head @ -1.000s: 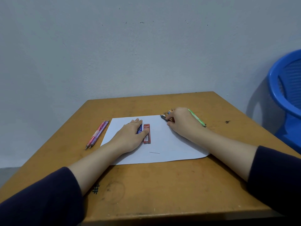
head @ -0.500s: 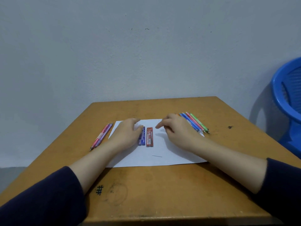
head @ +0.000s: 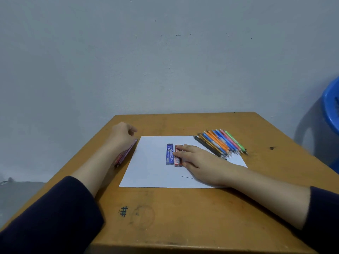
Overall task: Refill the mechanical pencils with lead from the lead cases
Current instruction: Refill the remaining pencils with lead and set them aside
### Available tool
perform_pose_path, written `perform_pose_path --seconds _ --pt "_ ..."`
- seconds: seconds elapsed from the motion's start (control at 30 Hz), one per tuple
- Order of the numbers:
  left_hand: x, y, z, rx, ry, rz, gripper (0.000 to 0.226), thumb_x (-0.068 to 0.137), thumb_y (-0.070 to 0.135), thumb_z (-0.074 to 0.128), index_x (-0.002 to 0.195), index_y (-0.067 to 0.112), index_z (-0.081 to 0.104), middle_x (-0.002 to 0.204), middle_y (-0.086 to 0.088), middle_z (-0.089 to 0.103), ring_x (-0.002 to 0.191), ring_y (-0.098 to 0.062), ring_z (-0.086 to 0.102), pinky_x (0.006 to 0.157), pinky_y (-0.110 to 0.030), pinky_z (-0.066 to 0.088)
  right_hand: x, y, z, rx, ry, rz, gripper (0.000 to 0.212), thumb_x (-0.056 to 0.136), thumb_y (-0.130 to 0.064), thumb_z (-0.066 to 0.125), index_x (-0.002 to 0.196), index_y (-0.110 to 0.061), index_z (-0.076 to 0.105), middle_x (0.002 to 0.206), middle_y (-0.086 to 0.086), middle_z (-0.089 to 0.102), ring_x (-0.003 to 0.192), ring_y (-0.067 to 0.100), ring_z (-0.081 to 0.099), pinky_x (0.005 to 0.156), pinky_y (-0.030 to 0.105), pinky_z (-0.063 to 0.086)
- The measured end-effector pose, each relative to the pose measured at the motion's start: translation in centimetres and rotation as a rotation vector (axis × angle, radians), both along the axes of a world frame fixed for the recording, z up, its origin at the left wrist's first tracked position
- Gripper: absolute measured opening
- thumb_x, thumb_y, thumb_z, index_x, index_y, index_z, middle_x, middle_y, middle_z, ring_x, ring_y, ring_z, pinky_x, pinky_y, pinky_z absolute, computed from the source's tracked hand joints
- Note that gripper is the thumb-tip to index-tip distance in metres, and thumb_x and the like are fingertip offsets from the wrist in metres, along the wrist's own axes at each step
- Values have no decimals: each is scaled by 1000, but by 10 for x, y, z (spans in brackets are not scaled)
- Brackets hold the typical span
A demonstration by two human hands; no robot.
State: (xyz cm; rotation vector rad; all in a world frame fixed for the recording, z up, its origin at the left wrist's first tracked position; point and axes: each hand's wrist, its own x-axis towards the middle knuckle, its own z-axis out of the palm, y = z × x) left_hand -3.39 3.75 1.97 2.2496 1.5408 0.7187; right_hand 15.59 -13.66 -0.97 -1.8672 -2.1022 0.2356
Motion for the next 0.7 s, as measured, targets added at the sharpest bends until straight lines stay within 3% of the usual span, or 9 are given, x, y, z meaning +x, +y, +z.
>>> perform_pose_path --seconds 0.17,0.33,0.53,0.7 --pt "-8 7 4 -127 1 93 36 84 20 73 117 9 63 114 -9 64 98 -24 58 80 -29 47 -1 -2 2 -11 -8 -1 45 102 -23 33 147 -26 32 157 -7 19 143 7 14 108 12 9" --pt "-8 6 6 -155 90 118 36 85 28 71 114 6 67 118 -13 64 106 -27 59 77 -29 45 0 -1 2 -15 -12 2 44 102 -25 34 146 -26 33 156 -7 20 142 6 17 106 12 12" --pt "-5 4 8 -156 33 148 26 85 20 71 106 6 70 110 -12 65 88 -21 56 72 -28 45 -1 -2 3 -13 -20 7 44 102 -24 34 146 -25 34 156 -7 21 141 6 18 104 10 12" --pt "-6 3 9 -191 -44 166 25 80 21 76 101 8 72 81 -4 60 71 -19 57 67 -32 55 -1 -2 3 -8 -19 8 44 102 -23 34 146 -25 34 156 -6 21 141 6 18 104 10 12"
